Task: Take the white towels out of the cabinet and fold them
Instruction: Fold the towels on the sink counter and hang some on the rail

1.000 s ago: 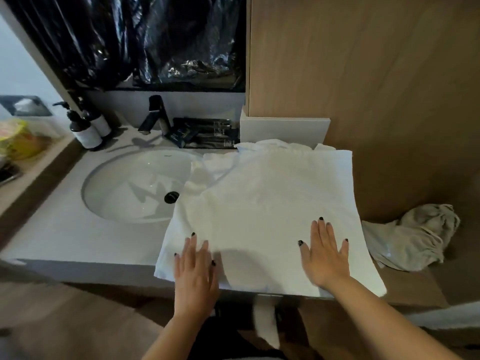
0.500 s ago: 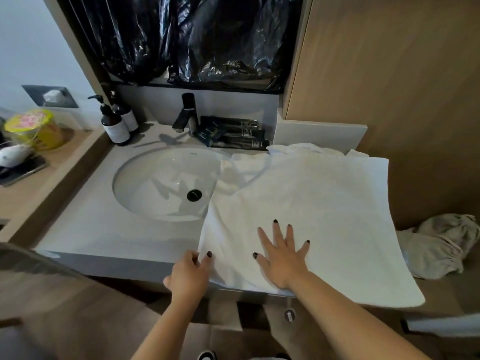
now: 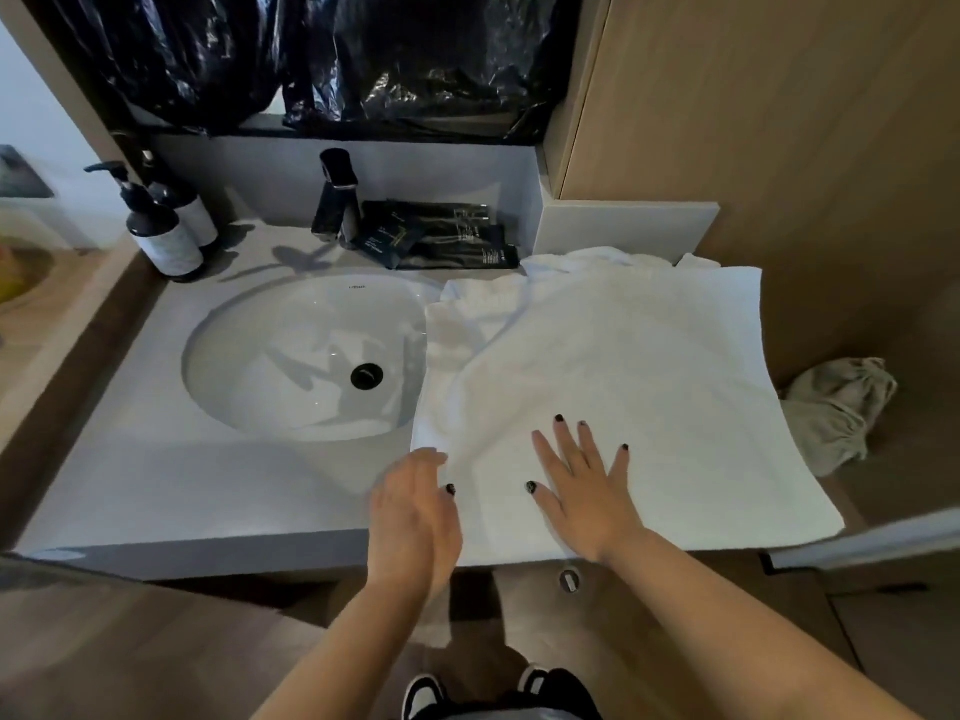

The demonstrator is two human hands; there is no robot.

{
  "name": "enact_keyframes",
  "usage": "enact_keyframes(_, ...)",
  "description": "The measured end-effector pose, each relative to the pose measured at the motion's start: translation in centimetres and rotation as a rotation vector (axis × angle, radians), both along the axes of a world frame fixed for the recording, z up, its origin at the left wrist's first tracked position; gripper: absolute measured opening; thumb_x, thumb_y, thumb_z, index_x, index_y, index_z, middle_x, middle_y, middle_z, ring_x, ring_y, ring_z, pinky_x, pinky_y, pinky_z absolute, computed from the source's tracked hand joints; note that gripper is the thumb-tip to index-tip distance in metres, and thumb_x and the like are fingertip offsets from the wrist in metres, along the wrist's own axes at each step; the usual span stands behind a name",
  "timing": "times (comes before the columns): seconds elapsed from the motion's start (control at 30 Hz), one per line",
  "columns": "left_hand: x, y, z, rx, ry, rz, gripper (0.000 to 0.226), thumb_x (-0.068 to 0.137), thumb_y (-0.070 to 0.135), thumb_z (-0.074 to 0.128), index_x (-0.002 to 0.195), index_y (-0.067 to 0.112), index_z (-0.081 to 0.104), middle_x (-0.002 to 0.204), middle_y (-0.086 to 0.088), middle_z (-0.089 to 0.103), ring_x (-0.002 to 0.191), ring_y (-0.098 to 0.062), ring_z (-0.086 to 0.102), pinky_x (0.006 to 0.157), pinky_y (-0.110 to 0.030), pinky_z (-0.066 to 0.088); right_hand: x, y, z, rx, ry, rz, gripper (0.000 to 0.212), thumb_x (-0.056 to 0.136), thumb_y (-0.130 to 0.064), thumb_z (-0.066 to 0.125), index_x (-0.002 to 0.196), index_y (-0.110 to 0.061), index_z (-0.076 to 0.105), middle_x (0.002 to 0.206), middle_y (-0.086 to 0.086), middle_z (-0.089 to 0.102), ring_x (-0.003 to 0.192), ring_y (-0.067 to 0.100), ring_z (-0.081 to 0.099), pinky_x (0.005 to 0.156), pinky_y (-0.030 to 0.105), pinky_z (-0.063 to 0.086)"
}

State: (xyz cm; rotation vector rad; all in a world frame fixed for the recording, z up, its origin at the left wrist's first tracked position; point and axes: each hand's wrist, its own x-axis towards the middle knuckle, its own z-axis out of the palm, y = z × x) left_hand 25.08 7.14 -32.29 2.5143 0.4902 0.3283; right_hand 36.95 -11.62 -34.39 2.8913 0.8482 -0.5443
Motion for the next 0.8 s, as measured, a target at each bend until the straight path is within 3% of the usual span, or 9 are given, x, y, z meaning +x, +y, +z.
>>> enact_keyframes(0.07,2.3,-0.8,-0.8,0.097,0.112,-0.281,0.054,0.102,0.02,0.043,0.154,0.013,0.027,0.163,-0.006,0.021,0.151,-0.02,0.017,0.124,-0.037,0.014,-0.4,-0.1,-0.4,0.021,-0.039,-0.012,0.061,0.099,-0.056,0.001,0.147,-0.034,-0.029,0.159,-0.001,-0.03,0.148,0.025,-0.025,0.115,0.062,-0.007)
enact_keyframes(0.13,3.9,-1.4,-2.2,0.243,0.226,-0.445,0.06,0.106,0.036,0.023,0.158,0.019,0.0,0.166,-0.002,-0.01,0.15,-0.015,-0.015,0.122,-0.035,-0.01,-0.3,-0.6,-0.7,0.046,-0.055,-0.016,0.061,0.094,-0.059,-0.008,0.146,-0.037,-0.03,0.16,-0.004,-0.028,0.148,0.021,-0.024,0.117,0.056,-0.01)
enact_keyframes(0.3,5.2,-1.5,-4.2,0.332,0.341,-0.347,0.068,0.097,0.058,0.002,0.153,0.027,-0.022,0.159,0.0,-0.031,0.135,-0.013,-0.045,0.11,-0.034,-0.032,1.2,-4.7,-1.4,0.086,-0.105,-0.185,0.067,0.093,-0.065,-0.003,0.15,-0.037,-0.024,0.161,-0.006,-0.026,0.144,0.015,-0.03,0.118,0.046,-0.014)
enact_keyframes(0.43,6.1,-2.1,-4.2,0.329,0.382,-0.299,0.072,0.095,0.059,0.002,0.153,0.023,-0.023,0.158,-0.004,-0.033,0.134,-0.014,-0.047,0.11,-0.037,-0.032,2.6,-5.6,-1.2,0.089,-0.041,-0.226,0.074,0.089,-0.069,-0.004,0.15,-0.033,-0.027,0.158,-0.006,-0.033,0.146,0.017,-0.03,0.117,0.051,-0.014)
enact_keyframes(0.57,10.4,-2.1,-2.8,0.282,0.262,-0.256,0.069,0.103,0.046,0.022,0.157,0.013,-0.006,0.163,-0.007,-0.018,0.143,-0.018,-0.031,0.117,-0.041,-0.021,5.4,-3.0,0.6,0.281,-0.086,-0.182,0.068,0.103,-0.043,0.026,0.156,-0.02,-0.009,0.159,-0.002,-0.027,0.149,0.022,-0.021,0.12,0.047,-0.01)
enact_keyframes(0.7,17.2,-0.4,-1.5,0.019,0.173,-0.022,0.066,0.104,0.044,0.026,0.158,0.014,0.003,0.165,-0.009,-0.007,0.152,-0.021,-0.009,0.122,-0.041,-0.007,10.3,0.9,2.6,0.45,-0.221,0.04,0.063,0.099,-0.036,0.028,0.156,-0.014,0.015,0.165,0.006,-0.001,0.151,0.025,-0.006,0.12,0.046,-0.002)
enact_keyframes(0.8,21.4,2.2,-1.6,-0.175,0.282,0.151,0.07,0.104,0.045,0.032,0.158,0.014,0.001,0.166,-0.014,-0.003,0.153,-0.027,-0.001,0.122,-0.044,0.005,13.9,2.1,2.1,0.367,-0.213,0.132,0.063,0.099,-0.036,0.033,0.157,-0.014,0.018,0.165,0.009,0.002,0.152,0.027,-0.004,0.121,0.052,0.002)
